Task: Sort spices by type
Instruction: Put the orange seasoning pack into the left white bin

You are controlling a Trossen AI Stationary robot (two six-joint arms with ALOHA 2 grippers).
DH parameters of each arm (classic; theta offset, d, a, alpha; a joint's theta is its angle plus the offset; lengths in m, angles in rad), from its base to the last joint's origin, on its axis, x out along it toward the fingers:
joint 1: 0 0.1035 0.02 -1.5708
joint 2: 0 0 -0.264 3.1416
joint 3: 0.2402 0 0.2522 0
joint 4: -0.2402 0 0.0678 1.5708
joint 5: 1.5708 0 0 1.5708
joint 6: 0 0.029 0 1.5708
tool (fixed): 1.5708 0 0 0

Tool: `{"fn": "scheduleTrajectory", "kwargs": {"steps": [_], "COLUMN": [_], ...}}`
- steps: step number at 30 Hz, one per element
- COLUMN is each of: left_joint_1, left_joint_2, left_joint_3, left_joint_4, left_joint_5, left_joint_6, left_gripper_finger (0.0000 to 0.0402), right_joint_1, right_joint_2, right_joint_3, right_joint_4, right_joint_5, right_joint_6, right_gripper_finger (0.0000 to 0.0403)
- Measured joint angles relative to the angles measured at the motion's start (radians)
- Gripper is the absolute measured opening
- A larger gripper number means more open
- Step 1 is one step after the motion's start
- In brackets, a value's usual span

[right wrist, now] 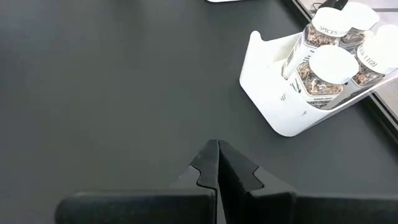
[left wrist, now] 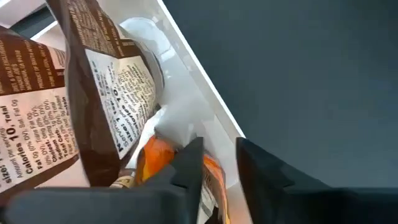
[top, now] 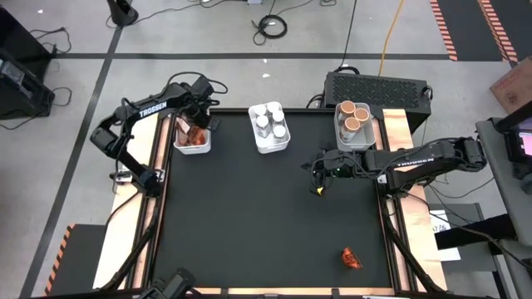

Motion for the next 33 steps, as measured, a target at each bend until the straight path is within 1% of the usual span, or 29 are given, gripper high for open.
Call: {"fn": "scheduleTrajectory", "kwargs": {"steps": [9, 12, 14, 17, 24, 29, 33], "left_joint_1": [0.000, 0.000, 0.000, 0.000, -0.018, -0.104, -0.213], "left_joint_2": [-0.035, -0.059, -0.077, -0.119, -0.257, -0.367, -0.452], "left_joint_3": [0.000, 0.008, 0.017, 0.035, 0.044, 0.037, 0.013], "left_joint_4": [-0.012, -0.031, -0.035, -0.034, -0.004, 0.082, 0.173], "left_joint_5": [0.005, 0.006, 0.006, 0.006, 0.011, 0.032, 0.032], "left_joint_6": [0.022, 0.027, 0.029, 0.026, 0.028, 0.022, 0.020], "left_gripper_finger": [0.0219, 0.0250, 0.0262, 0.0270, 0.0272, 0.0272, 0.0272], "right_joint_1": [0.000, 0.000, 0.000, 0.000, 0.000, 0.003, 0.003], "right_joint_2": [-0.007, -0.019, -0.029, -0.052, -0.126, -0.182, -0.227], "right_joint_3": [0.000, 0.000, 0.000, 0.000, 0.000, 0.000, 0.000], "right_joint_4": [-0.001, -0.001, 0.000, 0.000, -0.001, -0.001, -0.001], "right_joint_5": [0.000, 0.000, 0.000, -0.002, -0.004, -0.006, -0.095], "right_joint_6": [-0.013, -0.023, -0.024, -0.023, 0.000, 0.028, 0.040], "right_gripper_finger": [0.0000, 0.0000, 0.0000, 0.0000, 0.0000, 0.0000, 0.0000]}}
